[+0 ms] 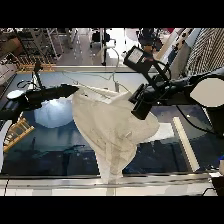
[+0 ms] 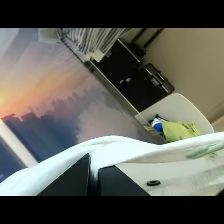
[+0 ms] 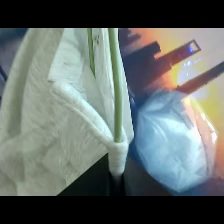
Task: Fold the clothes and pants, and hang the long-sleeved shirts on hangers.
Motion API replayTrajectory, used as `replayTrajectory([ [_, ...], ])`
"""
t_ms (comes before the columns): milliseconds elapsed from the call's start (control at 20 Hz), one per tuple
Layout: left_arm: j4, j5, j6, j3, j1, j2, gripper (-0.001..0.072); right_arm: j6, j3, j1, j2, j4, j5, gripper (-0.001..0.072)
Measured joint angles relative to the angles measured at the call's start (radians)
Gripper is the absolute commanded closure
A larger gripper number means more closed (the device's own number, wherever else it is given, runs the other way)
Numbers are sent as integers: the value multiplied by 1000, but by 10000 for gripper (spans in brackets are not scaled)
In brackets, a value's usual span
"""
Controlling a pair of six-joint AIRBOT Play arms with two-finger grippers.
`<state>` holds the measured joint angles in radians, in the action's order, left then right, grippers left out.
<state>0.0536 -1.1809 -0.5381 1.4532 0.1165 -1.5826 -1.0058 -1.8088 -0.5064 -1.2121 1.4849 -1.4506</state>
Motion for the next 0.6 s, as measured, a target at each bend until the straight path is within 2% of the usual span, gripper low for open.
replayTrajectory([
  [600,-9,-235,-12,3,74,-1,692,172,3,0,-100,319,-77,685],
])
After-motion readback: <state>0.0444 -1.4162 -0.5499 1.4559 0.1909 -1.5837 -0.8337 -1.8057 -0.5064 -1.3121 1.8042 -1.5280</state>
